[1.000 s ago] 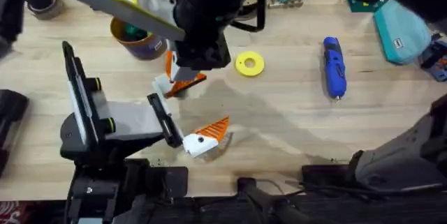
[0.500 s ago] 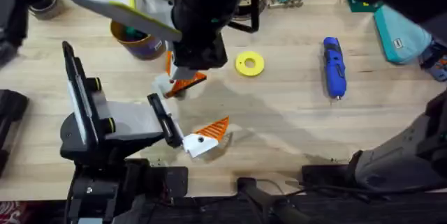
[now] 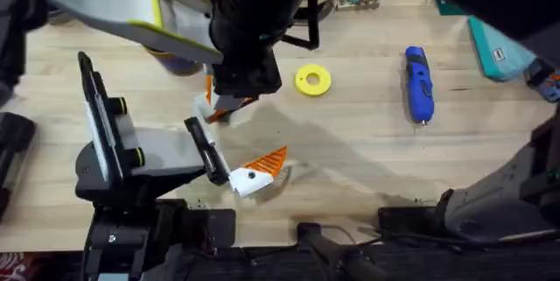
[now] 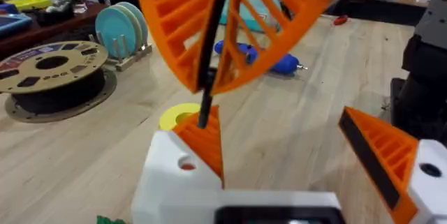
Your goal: Pick up the gripper from the table and insert it into the empty holder that is missing its gripper. Then pick up a screw, insert it into the mounting hole, and use the screwdriver to tighten it. Finally, clean up the table by picking up the vegetable and placing it into the bucket.
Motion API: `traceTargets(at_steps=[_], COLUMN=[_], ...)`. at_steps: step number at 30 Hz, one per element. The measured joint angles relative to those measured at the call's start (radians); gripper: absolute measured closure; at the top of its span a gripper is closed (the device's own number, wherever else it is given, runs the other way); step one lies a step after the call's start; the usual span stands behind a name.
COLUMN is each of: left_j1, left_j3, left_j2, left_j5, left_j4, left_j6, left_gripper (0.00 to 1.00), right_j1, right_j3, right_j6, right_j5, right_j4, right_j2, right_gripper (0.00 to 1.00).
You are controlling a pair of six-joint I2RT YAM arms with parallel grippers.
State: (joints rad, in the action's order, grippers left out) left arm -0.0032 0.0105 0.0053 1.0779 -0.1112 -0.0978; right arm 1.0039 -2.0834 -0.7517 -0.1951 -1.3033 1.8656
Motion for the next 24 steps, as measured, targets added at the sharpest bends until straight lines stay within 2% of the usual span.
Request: traceTargets(at_steps=[24], left_j1=[0.0], left_j3=[0.0], left_j2=[0.0], left_j5=[0.0], left_j4=[0.0], left_j6=[0.0], left_gripper=[0.011], right_j1=[0.0], right_j3=[0.0], right_j6=[0.0], right_j5=[0.015], right_j4=[0.01], right_j2=[0.033], right_gripper=[0.995])
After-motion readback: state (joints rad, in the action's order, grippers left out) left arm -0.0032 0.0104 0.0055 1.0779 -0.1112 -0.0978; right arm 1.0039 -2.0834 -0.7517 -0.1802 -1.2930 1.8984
